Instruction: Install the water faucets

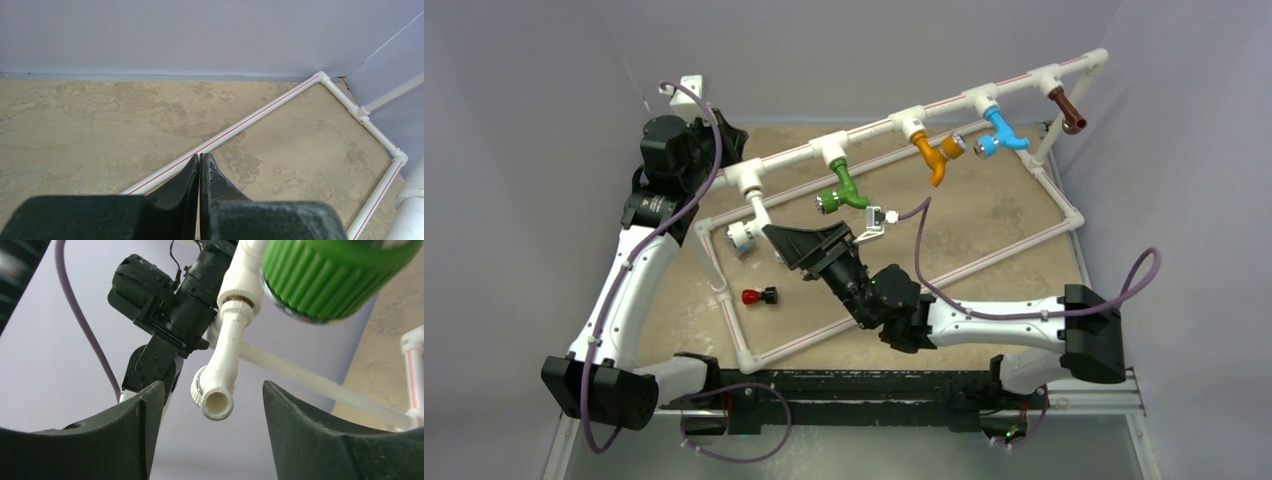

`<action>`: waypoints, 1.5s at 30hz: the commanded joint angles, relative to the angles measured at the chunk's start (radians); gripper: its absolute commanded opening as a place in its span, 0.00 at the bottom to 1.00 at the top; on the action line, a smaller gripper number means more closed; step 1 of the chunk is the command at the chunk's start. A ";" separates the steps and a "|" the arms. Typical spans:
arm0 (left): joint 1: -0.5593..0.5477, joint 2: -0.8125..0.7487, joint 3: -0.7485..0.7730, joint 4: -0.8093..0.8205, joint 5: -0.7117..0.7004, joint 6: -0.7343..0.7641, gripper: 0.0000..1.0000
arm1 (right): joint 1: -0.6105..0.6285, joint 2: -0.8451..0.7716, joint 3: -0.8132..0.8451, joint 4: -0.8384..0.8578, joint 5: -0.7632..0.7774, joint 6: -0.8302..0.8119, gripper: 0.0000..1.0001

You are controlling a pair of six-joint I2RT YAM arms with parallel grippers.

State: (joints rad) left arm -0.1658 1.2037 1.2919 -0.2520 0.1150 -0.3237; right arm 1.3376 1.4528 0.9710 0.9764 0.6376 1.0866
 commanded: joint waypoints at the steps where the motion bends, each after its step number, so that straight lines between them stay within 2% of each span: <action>1: 0.000 0.029 -0.055 -0.150 0.019 -0.014 0.00 | -0.009 -0.112 -0.032 -0.095 -0.017 -0.105 0.79; 6: 0.001 0.032 -0.055 -0.150 0.020 -0.015 0.00 | -0.013 -0.220 -0.099 -0.185 -0.092 -0.276 0.87; 10: 0.002 0.034 -0.055 -0.150 0.023 -0.015 0.00 | -0.015 -0.273 -0.033 -0.318 -0.142 -0.477 0.88; 15: 0.002 0.031 -0.055 -0.150 0.018 -0.014 0.00 | -0.015 -0.314 0.092 -0.487 -0.151 -0.828 0.85; 18: 0.002 0.031 -0.055 -0.150 0.020 -0.014 0.00 | -0.014 -0.316 0.194 -0.588 -0.209 -1.049 0.83; 22: 0.002 0.032 -0.055 -0.150 0.021 -0.014 0.00 | -0.008 -0.279 0.345 -0.765 -0.333 -1.343 0.81; 26: 0.002 0.034 -0.054 -0.150 0.022 -0.012 0.00 | 0.050 -0.218 0.434 -0.874 -0.309 -1.663 0.82; 30: 0.002 0.034 -0.055 -0.150 0.022 -0.011 0.00 | 0.109 -0.179 0.415 -0.845 -0.236 -2.011 0.85; 35: 0.002 0.035 -0.055 -0.150 0.023 -0.011 0.00 | 0.133 -0.130 0.402 -0.820 -0.186 -2.272 0.86; 45: 0.005 0.033 -0.055 -0.150 0.025 -0.011 0.00 | 0.147 0.025 0.386 -0.721 -0.055 -2.501 0.85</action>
State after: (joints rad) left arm -0.1658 1.2037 1.2919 -0.2527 0.1158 -0.3233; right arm 1.4792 1.4361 1.3674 0.1551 0.4892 -1.2610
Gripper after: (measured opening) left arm 0.002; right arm 0.862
